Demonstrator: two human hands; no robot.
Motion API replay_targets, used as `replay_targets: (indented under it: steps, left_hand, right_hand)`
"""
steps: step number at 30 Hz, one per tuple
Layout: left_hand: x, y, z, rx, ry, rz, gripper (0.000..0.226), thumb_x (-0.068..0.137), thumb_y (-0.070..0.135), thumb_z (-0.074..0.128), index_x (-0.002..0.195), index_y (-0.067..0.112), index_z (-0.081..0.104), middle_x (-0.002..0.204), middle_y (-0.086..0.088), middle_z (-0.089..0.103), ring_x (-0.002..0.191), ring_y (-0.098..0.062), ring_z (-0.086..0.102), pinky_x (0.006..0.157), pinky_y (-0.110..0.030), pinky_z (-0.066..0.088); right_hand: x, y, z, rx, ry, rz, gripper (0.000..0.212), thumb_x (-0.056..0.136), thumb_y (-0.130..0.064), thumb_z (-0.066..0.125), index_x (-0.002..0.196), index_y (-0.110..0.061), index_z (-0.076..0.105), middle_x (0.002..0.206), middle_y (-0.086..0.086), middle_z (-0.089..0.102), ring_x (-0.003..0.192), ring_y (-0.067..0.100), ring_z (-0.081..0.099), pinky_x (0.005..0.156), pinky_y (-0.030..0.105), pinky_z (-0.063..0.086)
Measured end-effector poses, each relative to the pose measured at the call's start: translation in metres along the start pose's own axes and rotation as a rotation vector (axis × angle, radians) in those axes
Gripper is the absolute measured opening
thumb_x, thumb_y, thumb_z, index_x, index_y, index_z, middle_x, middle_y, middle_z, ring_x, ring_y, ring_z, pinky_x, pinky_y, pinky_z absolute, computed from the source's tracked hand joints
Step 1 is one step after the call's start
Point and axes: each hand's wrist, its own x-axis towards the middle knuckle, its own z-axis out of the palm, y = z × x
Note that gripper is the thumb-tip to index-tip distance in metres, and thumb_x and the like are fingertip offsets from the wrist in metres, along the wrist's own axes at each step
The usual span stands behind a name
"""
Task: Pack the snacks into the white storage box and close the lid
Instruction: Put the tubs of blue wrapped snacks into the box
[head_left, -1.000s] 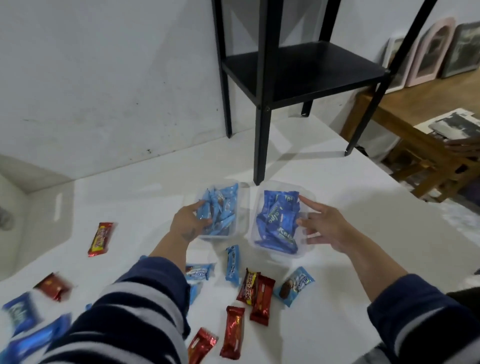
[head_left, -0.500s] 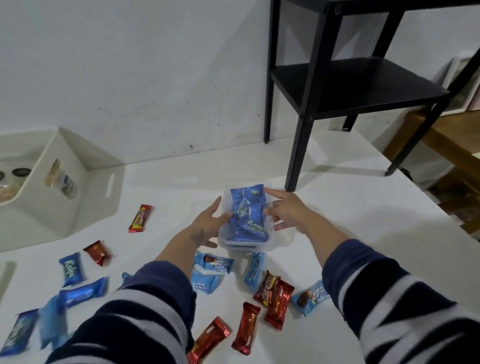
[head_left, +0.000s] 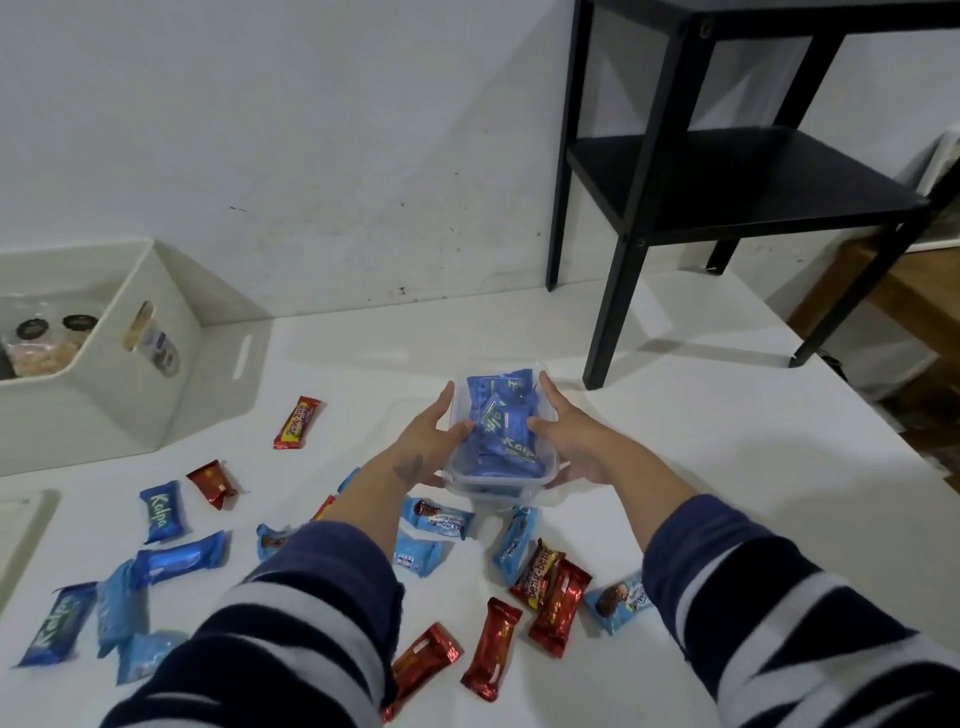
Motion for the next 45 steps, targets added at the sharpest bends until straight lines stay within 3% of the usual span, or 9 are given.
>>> replay_targets:
  steps: [6,16,21,24,29,34,38,42,45]
  left_hand:
    - [-0.046,0.015,-0.027,0.003,0.129,0.075,0.062,0.098,0.039,0.045,0.147,0.049,0.008,0.146,-0.001,0.043,0.122,-0.029,0.052,0.09,-0.043,0.053]
    - [-0.131,0.017,-0.124,-0.054,0.274,0.116,0.059,0.1,0.036,0.042,0.149,0.046,0.01,0.126,-0.002,0.059,0.085,-0.021,0.064,0.071,-0.034,0.056]
    - [-0.168,-0.003,-0.197,-0.021,0.35,0.146,0.059,0.101,0.036,0.039,0.15,0.044,0.008,0.143,-0.003,0.048,0.108,-0.029,0.06,0.084,-0.043,0.055]
    - [-0.193,-0.016,-0.249,0.043,0.398,0.189,0.058,0.102,0.033,0.037,0.152,0.037,0.007,0.155,-0.002,0.028,0.125,-0.027,0.048,0.086,-0.034,0.049]
    - [-0.215,-0.042,-0.343,0.053,0.446,0.254,0.056,0.103,0.032,0.035,0.152,0.038,0.008,0.144,-0.002,0.045,0.07,-0.005,0.051,0.06,-0.022,0.048]
    - [-0.228,-0.056,-0.413,0.013,0.478,0.291,0.056,0.101,0.036,0.039,0.149,0.043,0.011,0.144,-0.003,0.045,0.093,-0.021,0.061,0.073,-0.034,0.055]
    - [-0.216,-0.054,-0.457,0.029,0.497,0.343,0.058,0.101,0.034,0.04,0.151,0.039,0.011,0.151,-0.002,0.036,0.13,-0.027,0.047,0.09,-0.031,0.047]
    - [-0.19,-0.047,-0.492,0.003,0.52,0.365,0.058,0.102,0.033,0.039,0.151,0.038,0.01,0.153,-0.003,0.035,0.134,-0.027,0.042,0.106,-0.041,0.042]
    - [-0.161,-0.042,-0.514,0.018,0.514,0.336,0.057,0.103,0.033,0.036,0.151,0.038,0.006,0.154,-0.004,0.033,0.132,-0.028,0.043,0.098,-0.04,0.045]
  right_hand:
    - [-0.03,-0.038,0.01,-0.045,-0.046,-0.114,0.072,0.098,-0.022,0.052,0.145,-0.055,0.009,0.153,0.002,0.035,0.126,0.033,0.049,0.083,0.054,0.055]
    - [-0.085,-0.111,0.093,-0.176,-0.176,-0.265,0.073,0.098,-0.021,0.053,0.147,-0.052,0.009,0.137,0.01,0.054,0.104,0.036,0.065,0.083,0.054,0.056]
    - [-0.101,-0.146,0.173,-0.2,-0.194,-0.338,0.073,0.098,-0.021,0.054,0.146,-0.052,0.01,0.136,0.01,0.054,0.103,0.036,0.066,0.082,0.056,0.056]
    - [-0.11,-0.167,0.228,-0.194,-0.204,-0.374,0.075,0.098,-0.021,0.054,0.146,-0.053,0.007,0.136,0.009,0.054,0.1,0.034,0.066,0.082,0.055,0.056]
    - [-0.117,-0.201,0.32,-0.172,-0.187,-0.414,0.076,0.098,-0.022,0.054,0.147,-0.053,0.004,0.135,0.009,0.055,0.101,0.034,0.066,0.081,0.054,0.057]
    - [-0.12,-0.231,0.388,-0.135,-0.158,-0.462,0.075,0.097,-0.021,0.055,0.146,-0.053,0.007,0.139,0.006,0.052,0.104,0.031,0.065,0.075,0.049,0.059]
    - [-0.112,-0.259,0.421,-0.119,-0.101,-0.513,0.075,0.097,-0.02,0.054,0.147,-0.052,0.008,0.142,0.004,0.049,0.108,0.029,0.063,0.081,0.05,0.057]
    - [-0.088,-0.295,0.44,-0.158,-0.083,-0.529,0.075,0.097,-0.019,0.053,0.147,-0.052,0.008,0.139,0.005,0.05,0.107,0.028,0.063,0.082,0.049,0.057]
    - [-0.056,-0.317,0.452,-0.194,-0.079,-0.491,0.074,0.098,-0.02,0.052,0.147,-0.052,0.006,0.139,0.006,0.051,0.105,0.028,0.064,0.076,0.047,0.059]
